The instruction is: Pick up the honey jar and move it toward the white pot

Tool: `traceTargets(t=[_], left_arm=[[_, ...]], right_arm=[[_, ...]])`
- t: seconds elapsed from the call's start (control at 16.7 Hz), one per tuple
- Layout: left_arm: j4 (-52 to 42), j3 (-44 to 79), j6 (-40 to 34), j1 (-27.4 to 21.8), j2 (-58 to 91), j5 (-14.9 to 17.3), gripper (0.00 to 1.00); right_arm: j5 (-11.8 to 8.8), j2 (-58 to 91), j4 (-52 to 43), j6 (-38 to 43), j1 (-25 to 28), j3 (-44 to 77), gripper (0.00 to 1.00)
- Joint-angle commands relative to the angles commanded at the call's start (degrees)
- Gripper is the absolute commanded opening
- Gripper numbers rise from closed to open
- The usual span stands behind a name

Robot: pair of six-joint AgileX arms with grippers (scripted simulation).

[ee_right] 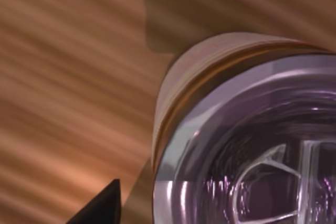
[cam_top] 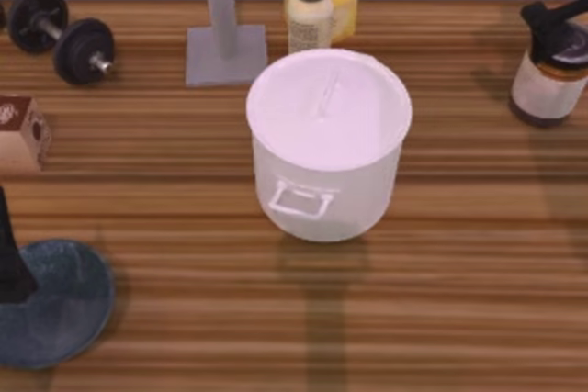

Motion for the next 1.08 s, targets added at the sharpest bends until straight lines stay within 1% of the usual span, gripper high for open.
traceTargets(t=[0.24, 0.6, 0.84, 1.08], left_arm=[[0.0, 0.0, 0.0, 0.0, 0.0, 0.0, 1.0], [0.0, 0.0, 0.0, 0.0, 0.0, 0.0, 1.0], [0.0, 0.0, 0.0, 0.0, 0.0, 0.0, 1.0], [0.0, 0.0, 0.0, 0.0, 0.0, 0.0, 1.0]], right_arm=[[0.0, 0.0, 1.1, 0.0, -0.1, -1.1, 1.0], [0.1, 0.8, 9.9, 0.5, 0.5, -9.0, 1.0], [0.1, 0.8, 10.5, 0.5, 0.5, -9.6, 1.0], [0.1, 0.8, 10.5, 0.5, 0.5, -9.6, 0.7]])
